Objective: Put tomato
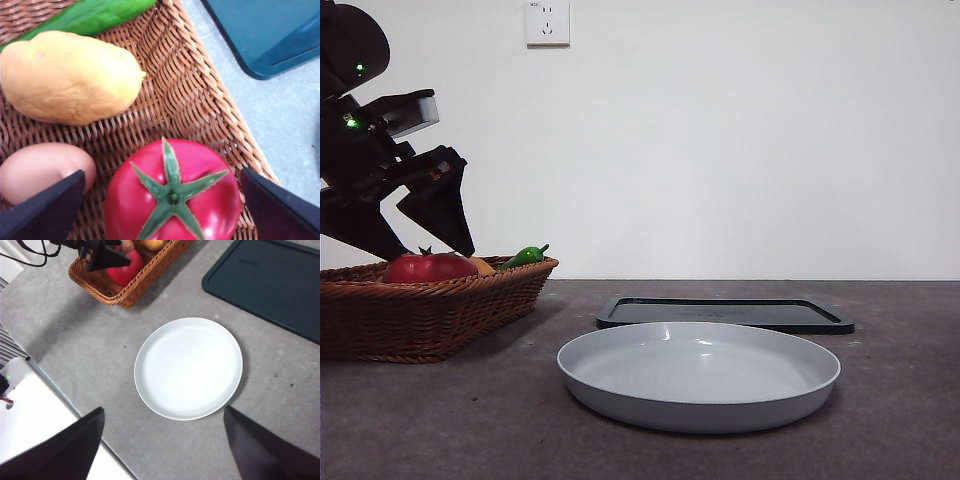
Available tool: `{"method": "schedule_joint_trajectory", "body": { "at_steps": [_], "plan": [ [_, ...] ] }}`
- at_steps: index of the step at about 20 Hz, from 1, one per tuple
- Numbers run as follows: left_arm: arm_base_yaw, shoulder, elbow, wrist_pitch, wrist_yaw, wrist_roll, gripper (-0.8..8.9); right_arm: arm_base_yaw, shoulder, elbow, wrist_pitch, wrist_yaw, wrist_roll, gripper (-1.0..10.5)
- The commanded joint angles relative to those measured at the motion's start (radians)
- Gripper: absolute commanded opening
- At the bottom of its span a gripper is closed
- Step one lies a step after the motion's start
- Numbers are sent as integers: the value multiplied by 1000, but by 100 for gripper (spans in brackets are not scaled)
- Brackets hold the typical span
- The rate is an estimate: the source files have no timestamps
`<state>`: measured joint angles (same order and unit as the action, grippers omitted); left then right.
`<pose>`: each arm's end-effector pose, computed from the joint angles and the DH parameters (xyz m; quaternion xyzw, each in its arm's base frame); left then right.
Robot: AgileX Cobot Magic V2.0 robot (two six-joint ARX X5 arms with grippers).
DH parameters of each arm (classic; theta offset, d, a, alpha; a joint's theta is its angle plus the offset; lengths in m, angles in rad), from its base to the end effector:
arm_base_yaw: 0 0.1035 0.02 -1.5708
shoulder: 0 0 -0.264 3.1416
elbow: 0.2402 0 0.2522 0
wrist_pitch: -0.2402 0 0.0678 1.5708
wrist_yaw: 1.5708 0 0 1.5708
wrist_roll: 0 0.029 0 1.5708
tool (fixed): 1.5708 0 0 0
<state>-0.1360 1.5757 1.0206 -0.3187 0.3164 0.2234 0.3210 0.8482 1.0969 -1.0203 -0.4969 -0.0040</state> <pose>0.3181 -0.0526 0.2163 0.0605 0.3961 -0.2489 0.8817 0.1237 0.0557 0.3549 0.0314 0.3741 0.3692 0.8502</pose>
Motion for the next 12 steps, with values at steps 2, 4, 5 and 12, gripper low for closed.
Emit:
{"method": "schedule_joint_trajectory", "body": {
  "at_steps": [2, 4, 5, 12],
  "plan": [
    [-5, 15, 20, 5, 1, 12, 500, 6, 7, 23, 7, 0, -8, 379],
    [-8, 16, 20, 4, 1, 12, 500, 6, 7, 23, 7, -1, -8, 379],
    [-10, 19, 20, 2, 1, 11, 500, 6, 7, 23, 7, 0, -8, 379],
    [-10, 40, 20, -7, 0, 8, 500, 6, 7, 23, 6, -1, -8, 379]
  ]
}}
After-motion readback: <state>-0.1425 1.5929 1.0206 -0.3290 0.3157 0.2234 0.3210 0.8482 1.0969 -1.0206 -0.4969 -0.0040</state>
